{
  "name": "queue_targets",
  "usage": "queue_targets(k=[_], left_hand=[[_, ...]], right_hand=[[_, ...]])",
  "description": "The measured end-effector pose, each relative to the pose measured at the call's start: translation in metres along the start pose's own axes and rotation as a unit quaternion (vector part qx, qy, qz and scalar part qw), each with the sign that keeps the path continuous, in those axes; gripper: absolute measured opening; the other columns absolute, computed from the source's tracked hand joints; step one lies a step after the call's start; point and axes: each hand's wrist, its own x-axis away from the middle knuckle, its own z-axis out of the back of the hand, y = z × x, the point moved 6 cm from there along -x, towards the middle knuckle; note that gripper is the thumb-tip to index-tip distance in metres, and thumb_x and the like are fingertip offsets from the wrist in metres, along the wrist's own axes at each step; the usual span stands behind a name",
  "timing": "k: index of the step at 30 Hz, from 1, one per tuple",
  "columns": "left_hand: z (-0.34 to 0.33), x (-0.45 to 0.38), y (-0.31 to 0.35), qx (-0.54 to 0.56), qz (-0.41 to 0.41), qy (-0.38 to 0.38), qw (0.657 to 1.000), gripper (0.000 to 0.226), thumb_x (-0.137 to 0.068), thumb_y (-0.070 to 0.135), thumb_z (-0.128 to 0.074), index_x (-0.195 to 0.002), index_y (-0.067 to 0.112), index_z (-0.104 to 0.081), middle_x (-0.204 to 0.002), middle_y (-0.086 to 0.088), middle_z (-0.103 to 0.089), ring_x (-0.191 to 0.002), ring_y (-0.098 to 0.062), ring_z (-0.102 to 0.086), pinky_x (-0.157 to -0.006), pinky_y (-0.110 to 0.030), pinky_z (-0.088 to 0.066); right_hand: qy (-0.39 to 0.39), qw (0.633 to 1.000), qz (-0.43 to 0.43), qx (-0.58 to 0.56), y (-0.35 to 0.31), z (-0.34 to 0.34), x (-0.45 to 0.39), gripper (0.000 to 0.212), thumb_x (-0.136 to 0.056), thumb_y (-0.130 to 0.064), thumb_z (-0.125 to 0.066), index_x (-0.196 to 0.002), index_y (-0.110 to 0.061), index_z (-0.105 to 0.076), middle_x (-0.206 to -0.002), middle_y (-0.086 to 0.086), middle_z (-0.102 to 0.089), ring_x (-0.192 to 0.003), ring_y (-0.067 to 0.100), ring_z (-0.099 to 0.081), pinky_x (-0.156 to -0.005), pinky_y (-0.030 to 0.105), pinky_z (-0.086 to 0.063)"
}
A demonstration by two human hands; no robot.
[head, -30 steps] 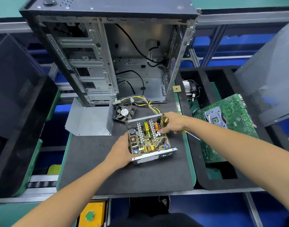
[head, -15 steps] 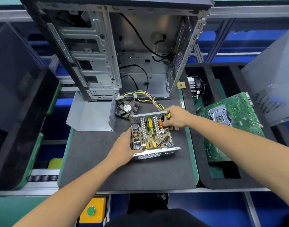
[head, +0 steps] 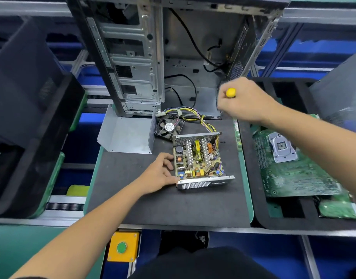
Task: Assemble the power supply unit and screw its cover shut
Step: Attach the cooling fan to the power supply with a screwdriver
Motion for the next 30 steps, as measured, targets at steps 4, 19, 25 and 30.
queue_targets(k=[4, 19, 25, 30], left_hand=[[0.004, 0.000, -0.006, 0.031, 0.004, 0.009, 0.999, 0.041, -0.078, 0.009, -0.076, -0.101, 0.024, -0.045, -0.093, -0.004, -0.054, -0.061, -0.009, -0.056, -0.063, -0.018, -0.046], [-0.006, 0.003, -0.016, 0.062, 0.005, 0.060, 0.996, 0.029, -0.071, 0.008, -0.079, -0.076, 0.024, -0.056, -0.065, 0.005, -0.052, -0.051, -0.002, -0.041, -0.051, -0.013, -0.035], [-0.006, 0.003, -0.013, 0.051, -0.003, 0.062, 0.997, 0.022, -0.073, 0.010, -0.079, -0.084, 0.015, -0.061, -0.076, 0.001, -0.056, -0.054, -0.003, -0.042, -0.055, -0.014, -0.039], [-0.006, 0.005, -0.006, 0.071, -0.002, 0.049, 0.996, 0.024, -0.075, -0.001, -0.076, -0.085, 0.013, -0.060, -0.091, -0.019, -0.059, -0.056, -0.003, -0.046, -0.058, -0.013, -0.040]], right_hand=[[-0.006, 0.996, 0.054, -0.068, -0.057, -0.013, 0.006, 0.021, -0.077, -0.022, -0.058, -0.070, -0.002, -0.061, -0.066, 0.014, -0.060, -0.057, 0.014, -0.044, -0.054, 0.029, -0.039], [-0.164, 0.984, 0.074, 0.020, -0.044, -0.120, 0.032, 0.022, -0.082, -0.031, -0.062, -0.079, -0.010, -0.061, -0.060, 0.000, -0.055, -0.047, 0.008, -0.041, -0.046, 0.027, -0.032], [-0.198, 0.976, 0.069, 0.053, -0.040, -0.136, 0.034, 0.020, -0.083, -0.034, -0.061, -0.081, -0.014, -0.057, -0.069, -0.003, -0.053, -0.050, 0.009, -0.043, -0.045, 0.026, -0.027], [-0.210, 0.970, 0.085, 0.093, -0.039, -0.146, 0.037, 0.018, -0.081, -0.033, -0.061, -0.077, -0.018, -0.052, -0.074, 0.002, -0.057, -0.065, 0.019, -0.050, -0.046, 0.026, -0.027]])
